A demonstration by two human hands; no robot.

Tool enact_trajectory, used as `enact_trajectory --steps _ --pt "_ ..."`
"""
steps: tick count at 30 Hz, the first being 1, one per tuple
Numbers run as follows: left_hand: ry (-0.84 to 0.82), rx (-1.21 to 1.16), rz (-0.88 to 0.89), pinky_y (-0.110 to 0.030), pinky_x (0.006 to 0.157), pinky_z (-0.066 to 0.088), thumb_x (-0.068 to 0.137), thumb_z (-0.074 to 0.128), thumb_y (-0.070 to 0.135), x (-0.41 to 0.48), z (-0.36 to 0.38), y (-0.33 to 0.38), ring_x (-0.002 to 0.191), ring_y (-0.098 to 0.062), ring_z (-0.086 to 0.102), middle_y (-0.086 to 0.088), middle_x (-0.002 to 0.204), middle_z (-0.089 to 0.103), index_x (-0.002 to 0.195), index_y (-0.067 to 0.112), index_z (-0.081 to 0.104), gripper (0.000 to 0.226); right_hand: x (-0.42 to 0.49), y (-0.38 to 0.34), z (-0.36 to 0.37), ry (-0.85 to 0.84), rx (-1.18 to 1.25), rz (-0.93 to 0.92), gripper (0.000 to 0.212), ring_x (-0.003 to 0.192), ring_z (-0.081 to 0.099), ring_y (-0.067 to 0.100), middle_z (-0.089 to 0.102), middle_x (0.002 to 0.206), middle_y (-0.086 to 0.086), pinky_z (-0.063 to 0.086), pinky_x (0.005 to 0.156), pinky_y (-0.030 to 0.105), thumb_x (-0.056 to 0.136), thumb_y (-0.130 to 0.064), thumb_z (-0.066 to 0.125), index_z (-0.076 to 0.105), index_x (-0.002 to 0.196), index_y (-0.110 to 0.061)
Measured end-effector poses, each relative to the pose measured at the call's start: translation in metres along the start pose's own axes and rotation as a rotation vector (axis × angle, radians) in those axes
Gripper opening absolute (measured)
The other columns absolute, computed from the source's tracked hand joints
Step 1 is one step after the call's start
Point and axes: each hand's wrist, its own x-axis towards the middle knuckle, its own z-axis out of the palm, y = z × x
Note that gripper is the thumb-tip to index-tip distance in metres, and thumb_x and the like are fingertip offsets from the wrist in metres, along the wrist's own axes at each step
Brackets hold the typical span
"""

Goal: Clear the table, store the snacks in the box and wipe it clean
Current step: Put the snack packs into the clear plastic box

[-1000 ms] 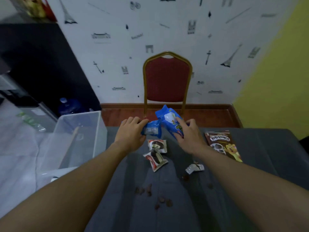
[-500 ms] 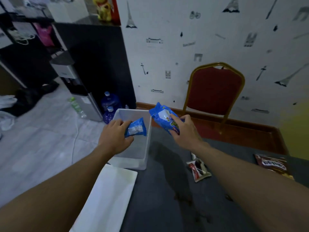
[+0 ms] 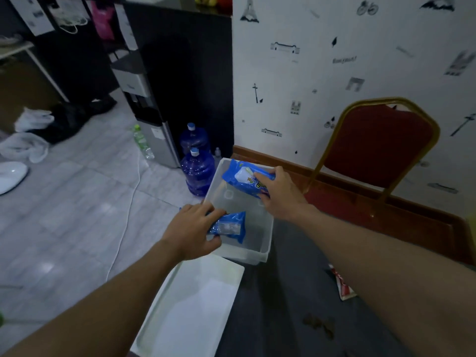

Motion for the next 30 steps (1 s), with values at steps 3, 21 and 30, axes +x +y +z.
enact_trajectory --steps 3,21,30 --pt "0.027 -0.018 0.061 -0.029 0.076 0.049 0.079 0.053 0.057 0.001 0.0 -0.006 0.087 -0.012 0.058 0.006 0.104 0.06 0.127 0.033 0.052 0.054 0.019 -0.006 0.008 -0.071 -0.114 -0.039 0.061 0.129 0.036 0.028 0.03 0.14 0.009 0.045 0.102 0.041 0.096 -0.033 0.057 0.036 0.153 -0.027" --pt "0.03 -0.083 0.143 -0.019 0.072 0.036 0.081 0.045 0.069 0.009 0.016 -0.027 0.078 -0.007 0.055 0.009 0.098 0.059 0.125 0.035 0.053 0.056 0.063 -0.015 0.06 -0.408 -0.628 0.022 0.033 0.115 0.057 0.027 0.057 0.125 0.007 0.045 0.091 0.038 0.096 -0.028 0.059 0.061 0.129 -0.024" --pt "0.022 -0.072 0.141 -0.021 0.07 0.043 0.081 0.046 0.067 0.01 0.014 -0.023 0.077 -0.006 0.054 0.01 0.097 0.059 0.124 0.036 0.052 0.053 0.046 -0.013 0.047 -0.042 -0.439 -0.011 0.057 0.138 0.03 0.032 0.037 0.151 0.014 0.02 0.118 0.045 0.091 -0.029 0.053 0.04 0.146 -0.017"
